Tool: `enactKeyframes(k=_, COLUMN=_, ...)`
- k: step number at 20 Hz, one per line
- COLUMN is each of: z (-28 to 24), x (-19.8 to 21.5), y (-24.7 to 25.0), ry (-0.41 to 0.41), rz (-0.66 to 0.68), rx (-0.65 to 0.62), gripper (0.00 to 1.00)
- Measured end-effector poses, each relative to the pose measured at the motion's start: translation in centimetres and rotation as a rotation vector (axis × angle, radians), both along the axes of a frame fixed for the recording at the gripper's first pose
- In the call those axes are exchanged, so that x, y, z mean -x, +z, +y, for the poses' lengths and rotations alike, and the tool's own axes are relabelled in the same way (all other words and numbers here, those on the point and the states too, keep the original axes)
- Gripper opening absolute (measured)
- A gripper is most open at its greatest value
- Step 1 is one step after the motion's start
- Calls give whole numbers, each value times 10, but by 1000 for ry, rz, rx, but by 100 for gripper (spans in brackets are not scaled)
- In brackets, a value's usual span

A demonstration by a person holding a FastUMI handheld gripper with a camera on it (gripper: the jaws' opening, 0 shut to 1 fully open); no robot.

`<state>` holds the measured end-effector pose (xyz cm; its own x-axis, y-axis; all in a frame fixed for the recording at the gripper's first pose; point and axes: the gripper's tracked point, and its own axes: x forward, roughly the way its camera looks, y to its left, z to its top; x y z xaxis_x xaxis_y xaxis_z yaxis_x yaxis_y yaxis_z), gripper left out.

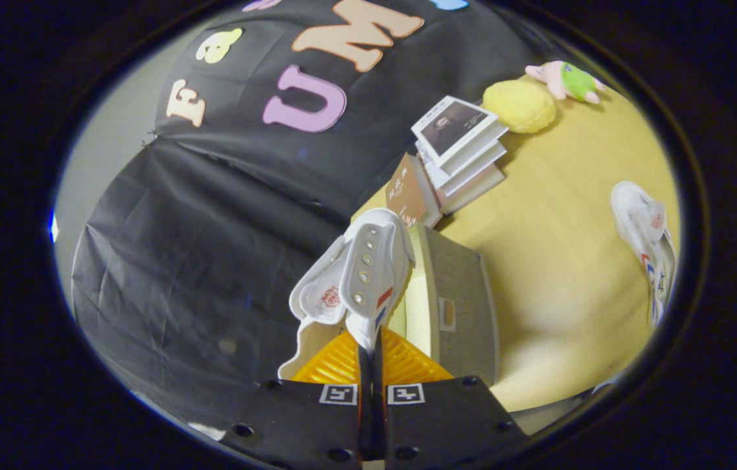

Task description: Open the storage box then place both shoes into the box .Put the left shoe in first, then the right shoe, with the right side of both shoes facing outward in a uniform manner.

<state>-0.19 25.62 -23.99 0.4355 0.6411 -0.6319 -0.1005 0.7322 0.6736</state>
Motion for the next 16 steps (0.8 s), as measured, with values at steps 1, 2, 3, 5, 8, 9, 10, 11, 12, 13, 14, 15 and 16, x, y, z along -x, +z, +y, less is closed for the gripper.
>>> enactKeyframes(k=1, z=8, x=4, y=-11, ry=20, rz=24, rx=30, gripper=3)
enactKeyframes(k=2, z=16, x=7, y=-21, ry=37, rz=45, rx=64, gripper=3)
enactKeyframes(k=3, z=22, x=8, y=-33, ry=52, rz=65, rx=100, gripper=3)
enactKeyframes(k=5, z=34, x=9, y=-52, ry=74, rz=96, rx=157, gripper=3)
enactKeyframes(k=8, z=52, x=9, y=-75, ry=98, rz=113, rx=223, gripper=3)
enactKeyframes(k=9, z=56, x=9, y=-80, ry=105, rz=111, rx=245, gripper=3)
enactKeyframes(k=10, z=59, x=9, y=-85, ry=104, rz=113, rx=267, gripper=3)
enactKeyframes(k=11, z=60, x=9, y=-90, ry=94, rz=124, rx=287, gripper=3)
enactKeyframes(k=12, z=63, x=8, y=-96, ry=87, rz=135, rx=305, gripper=3)
enactKeyframes(k=13, z=64, x=8, y=-102, ry=85, rz=145, rx=323, gripper=3)
enactKeyframes(k=14, z=65, x=9, y=-107, ry=86, rz=150, rx=341, gripper=3)
enactKeyframes(k=15, z=67, x=10, y=-111, ry=94, rz=150, rx=354, gripper=3)
enactKeyframes(k=16, z=68, x=12, y=-114, ry=108, rz=149, rx=366, gripper=3)
